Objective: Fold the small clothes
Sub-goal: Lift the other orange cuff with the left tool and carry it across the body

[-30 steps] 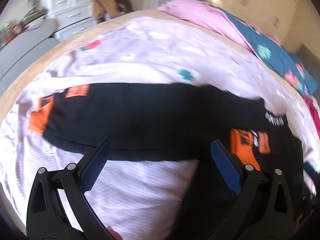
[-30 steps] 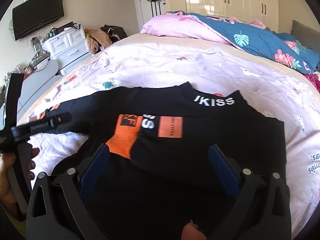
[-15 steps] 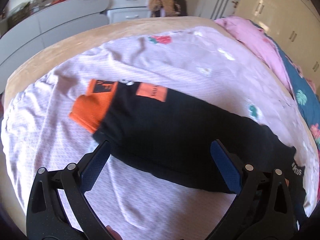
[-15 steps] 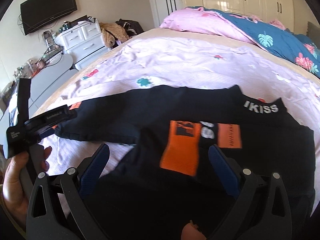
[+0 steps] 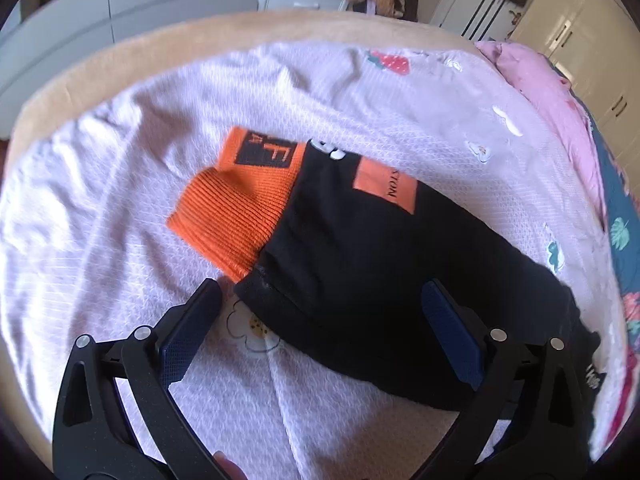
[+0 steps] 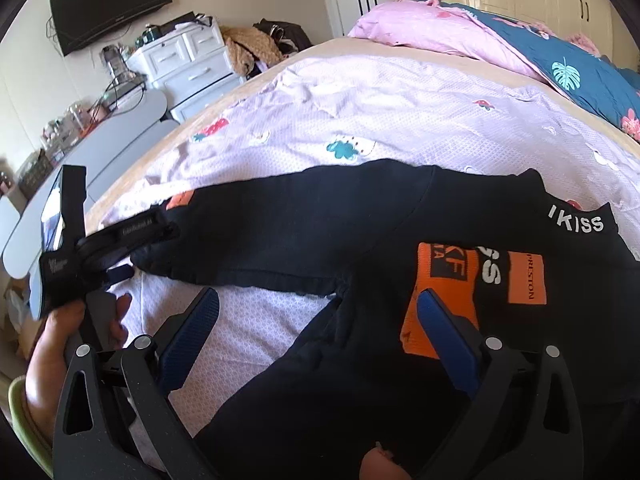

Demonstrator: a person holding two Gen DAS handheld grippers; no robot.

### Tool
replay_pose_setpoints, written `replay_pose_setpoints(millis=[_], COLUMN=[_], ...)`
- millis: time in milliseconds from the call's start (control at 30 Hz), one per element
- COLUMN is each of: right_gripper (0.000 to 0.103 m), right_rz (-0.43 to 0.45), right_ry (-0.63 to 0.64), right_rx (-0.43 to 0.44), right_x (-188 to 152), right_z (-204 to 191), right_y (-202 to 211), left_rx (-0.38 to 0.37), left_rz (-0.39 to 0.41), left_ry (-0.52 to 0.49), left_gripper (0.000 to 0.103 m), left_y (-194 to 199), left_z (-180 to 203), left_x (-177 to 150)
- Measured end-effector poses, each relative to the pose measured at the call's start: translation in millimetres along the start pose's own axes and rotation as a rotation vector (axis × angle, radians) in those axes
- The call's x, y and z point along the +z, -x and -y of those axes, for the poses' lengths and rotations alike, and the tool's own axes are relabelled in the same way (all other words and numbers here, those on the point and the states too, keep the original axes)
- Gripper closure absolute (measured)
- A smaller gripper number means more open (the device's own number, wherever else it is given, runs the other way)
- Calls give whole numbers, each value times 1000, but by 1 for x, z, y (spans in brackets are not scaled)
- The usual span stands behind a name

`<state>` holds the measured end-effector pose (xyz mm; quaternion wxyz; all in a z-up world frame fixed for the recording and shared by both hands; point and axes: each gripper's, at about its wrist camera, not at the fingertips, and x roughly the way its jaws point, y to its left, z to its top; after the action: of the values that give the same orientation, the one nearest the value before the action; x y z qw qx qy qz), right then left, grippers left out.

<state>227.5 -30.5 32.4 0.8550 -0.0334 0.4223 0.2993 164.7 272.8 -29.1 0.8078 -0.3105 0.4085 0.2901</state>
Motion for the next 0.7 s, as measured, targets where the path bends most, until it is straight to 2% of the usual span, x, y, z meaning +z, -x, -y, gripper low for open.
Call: replay_pose_setpoints(millis=[100,167,233,333,433,500,600,700], right_gripper=[4,4,4,4,5,5,5,5], right_rz=[-7,-11,-13,-6,8,15,29,45], right_ry=[-2,-9,-17,-30,-34,-38,-52,-79], right_rx=[-2,-3,-5,0,-1,-4,-18,-34], right_x=[-3,-6,-8,-11,-16,-19,-25,-31], right_z=[1,4,7,11,16,20,31,43], right_y=[-2,-3,-2,1,9,15,26,37], left_rx=[-44,-58,-58,-79,-129,-194,-281,-336], left_rz=[26,41,64,92,113,145,199,231], left_ry=[20,35,57,96,99,92,51,17], left_gripper=[9,16,46,78,88,95,98,99], left_y=[2,1,2,4,14,29,56,71], left_z=[-5,-9,-13,-20,-22,-19,-7,6], left_x=[6,10,12,18,20,21,21,20])
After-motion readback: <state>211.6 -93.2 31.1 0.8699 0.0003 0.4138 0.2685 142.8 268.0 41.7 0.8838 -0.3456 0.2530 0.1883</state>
